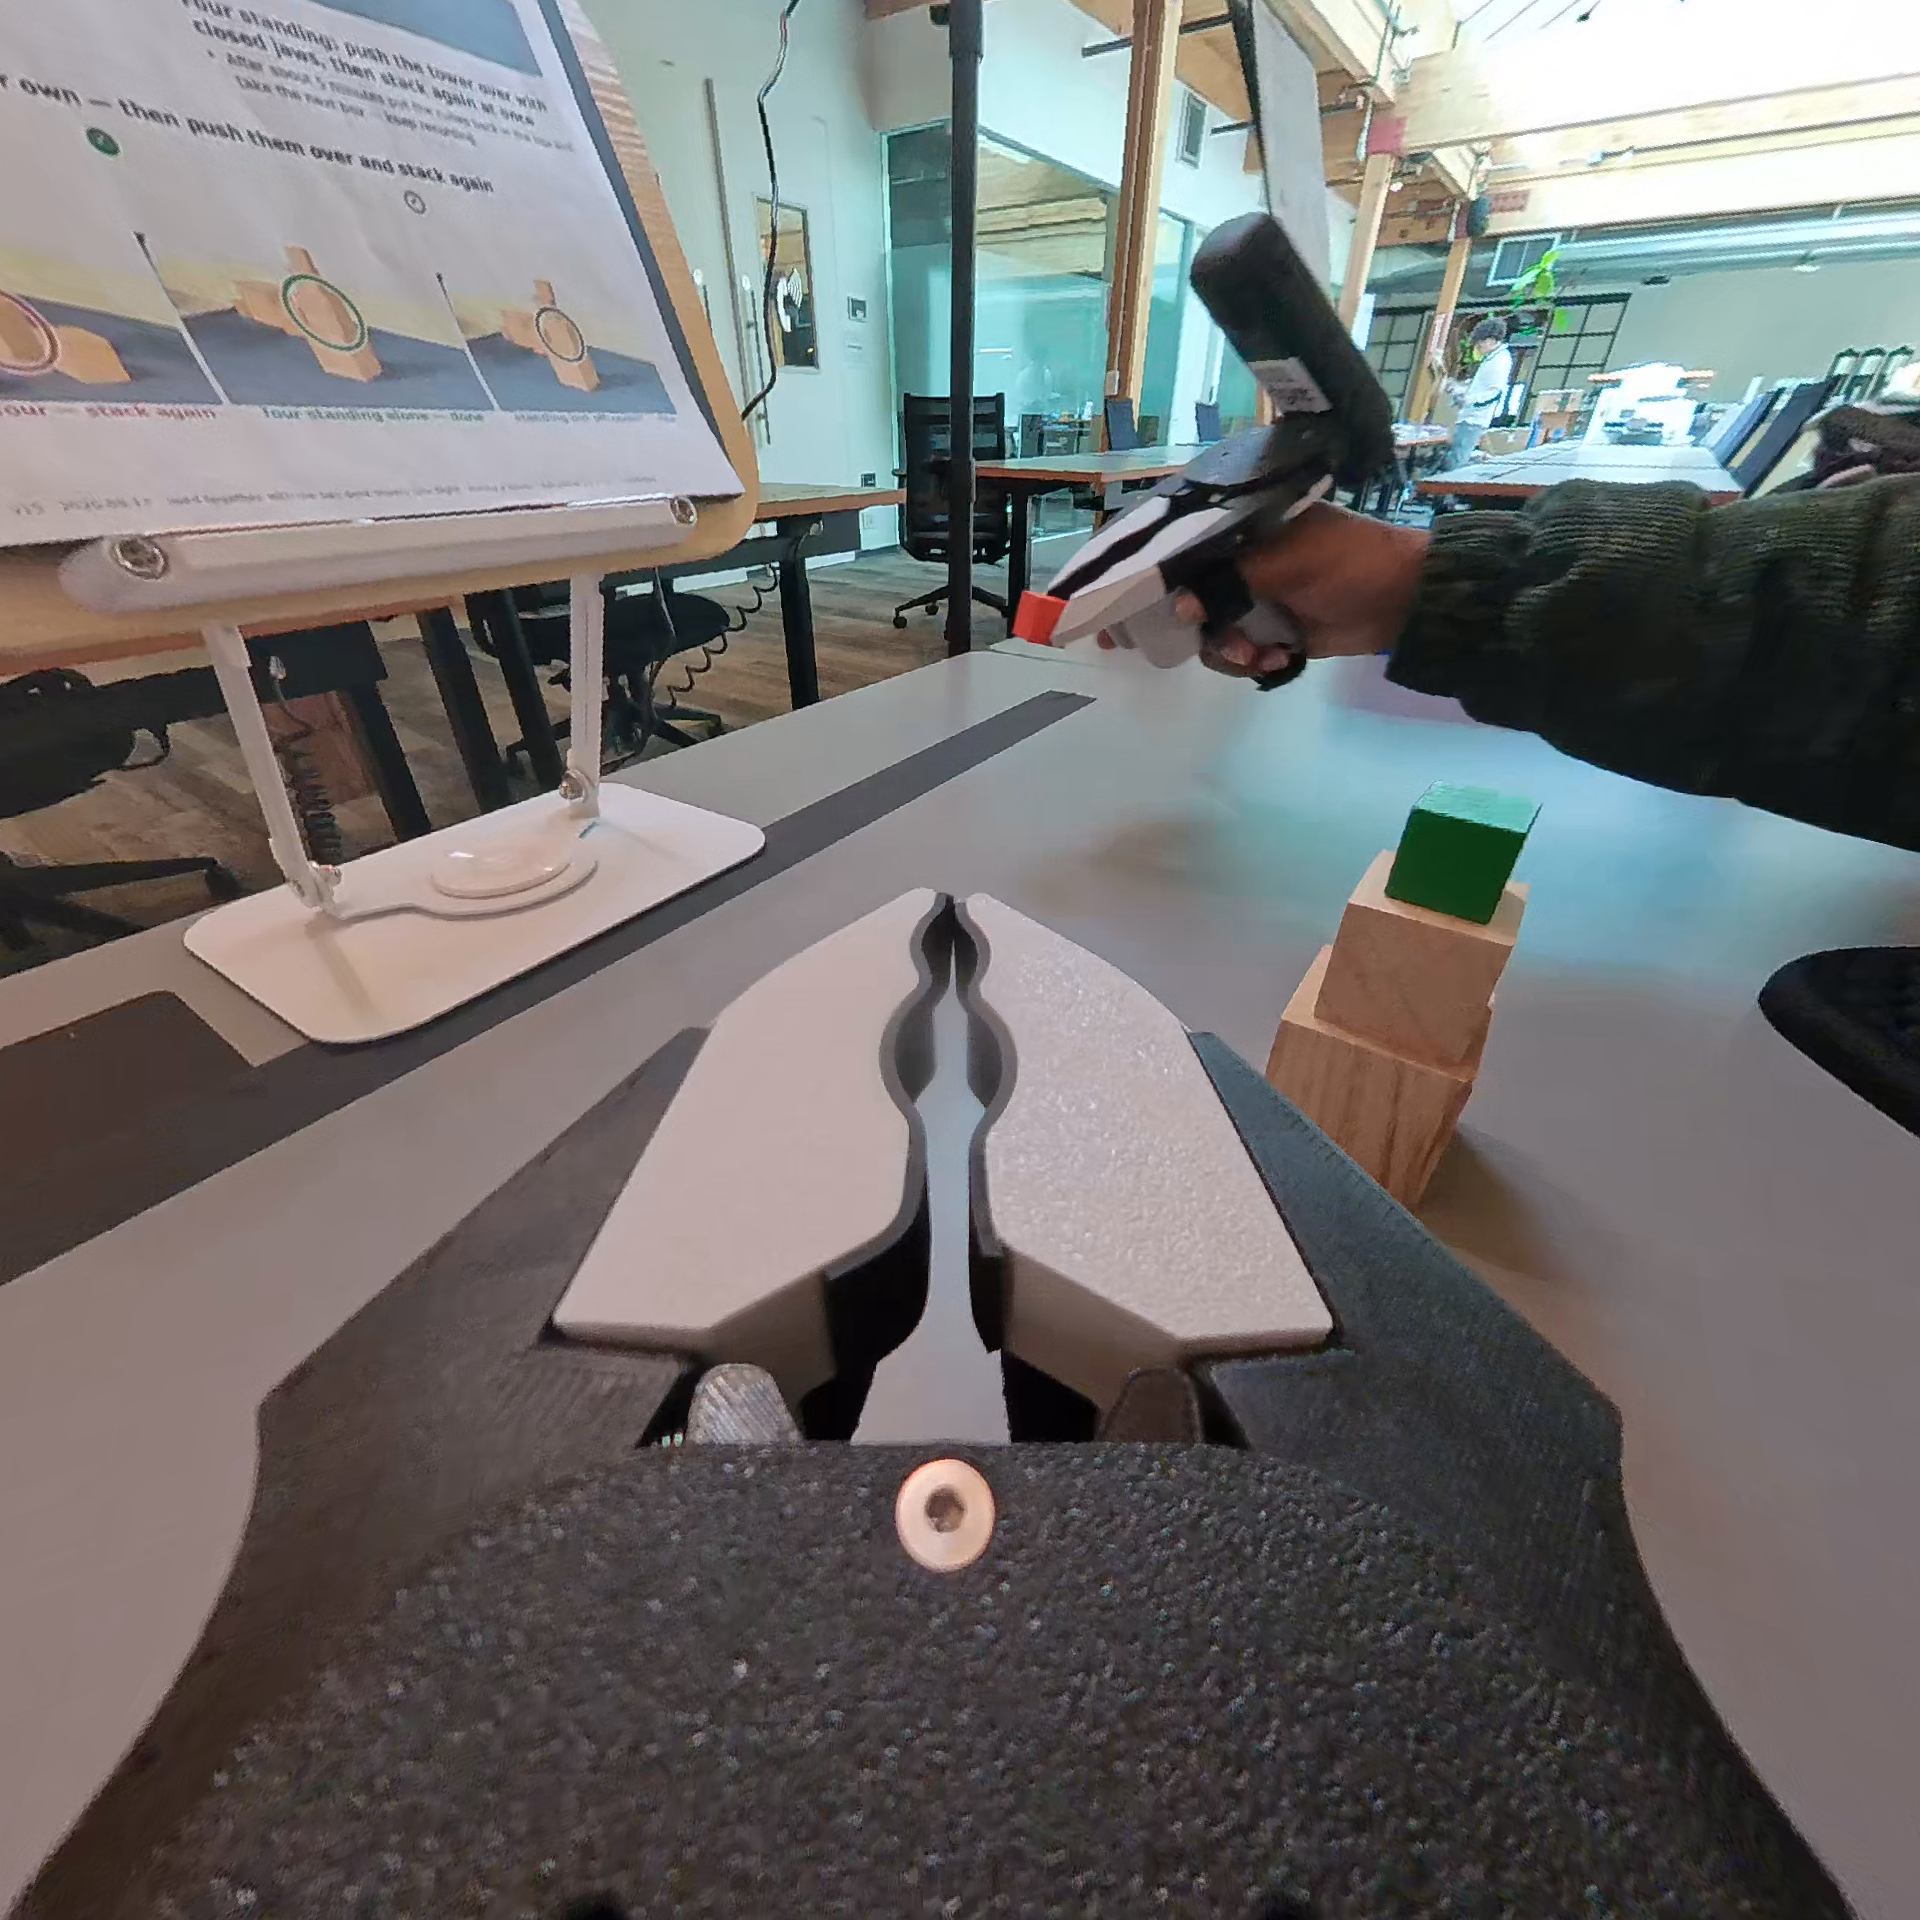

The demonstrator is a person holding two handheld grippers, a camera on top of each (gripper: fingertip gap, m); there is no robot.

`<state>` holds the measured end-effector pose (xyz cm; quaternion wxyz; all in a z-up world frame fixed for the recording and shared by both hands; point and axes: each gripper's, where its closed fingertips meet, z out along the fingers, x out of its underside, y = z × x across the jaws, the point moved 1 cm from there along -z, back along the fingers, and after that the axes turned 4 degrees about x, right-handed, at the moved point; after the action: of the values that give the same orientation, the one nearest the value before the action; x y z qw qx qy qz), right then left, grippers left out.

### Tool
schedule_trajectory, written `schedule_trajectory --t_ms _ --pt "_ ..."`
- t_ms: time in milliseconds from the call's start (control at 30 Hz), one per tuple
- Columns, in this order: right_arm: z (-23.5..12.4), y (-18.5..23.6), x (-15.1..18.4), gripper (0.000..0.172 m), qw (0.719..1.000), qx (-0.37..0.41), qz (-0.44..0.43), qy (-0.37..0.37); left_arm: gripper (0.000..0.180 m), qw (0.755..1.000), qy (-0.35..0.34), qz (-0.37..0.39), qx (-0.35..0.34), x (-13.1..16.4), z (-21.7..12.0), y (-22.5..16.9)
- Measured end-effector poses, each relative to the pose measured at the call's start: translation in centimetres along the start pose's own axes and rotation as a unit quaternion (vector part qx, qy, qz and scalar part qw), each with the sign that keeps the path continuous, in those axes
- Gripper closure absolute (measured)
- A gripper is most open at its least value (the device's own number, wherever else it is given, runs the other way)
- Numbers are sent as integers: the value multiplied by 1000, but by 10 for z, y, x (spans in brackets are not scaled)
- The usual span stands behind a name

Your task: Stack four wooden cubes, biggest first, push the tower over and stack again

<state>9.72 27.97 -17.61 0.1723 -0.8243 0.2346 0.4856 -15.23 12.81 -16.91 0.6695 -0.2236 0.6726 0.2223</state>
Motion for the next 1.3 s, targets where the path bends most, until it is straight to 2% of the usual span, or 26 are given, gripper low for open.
schedule_trajectory --t_ms 200,433,767,1067,1300 --pt "-33 111 -22 150 993 -90 -79 -9 180 999 -36 8 10 -14 -4 -5" --pt "-58 181 -38 150 980 -151 -128 6 180 999 -47 19 -2 -18 -7 -3" --pt "-60 220 -41 150 975 -183 -122 2 180 999 -53 9 0 -23 -11 -2" --pt "-53 230 -37 150 971 -193 -139 18 180 995 -84 16 -44 -28 -18 11" --pt "-56 228 -36 150 974 -182 -136 10 180 994 -104 -30 30 -30 -23 7"
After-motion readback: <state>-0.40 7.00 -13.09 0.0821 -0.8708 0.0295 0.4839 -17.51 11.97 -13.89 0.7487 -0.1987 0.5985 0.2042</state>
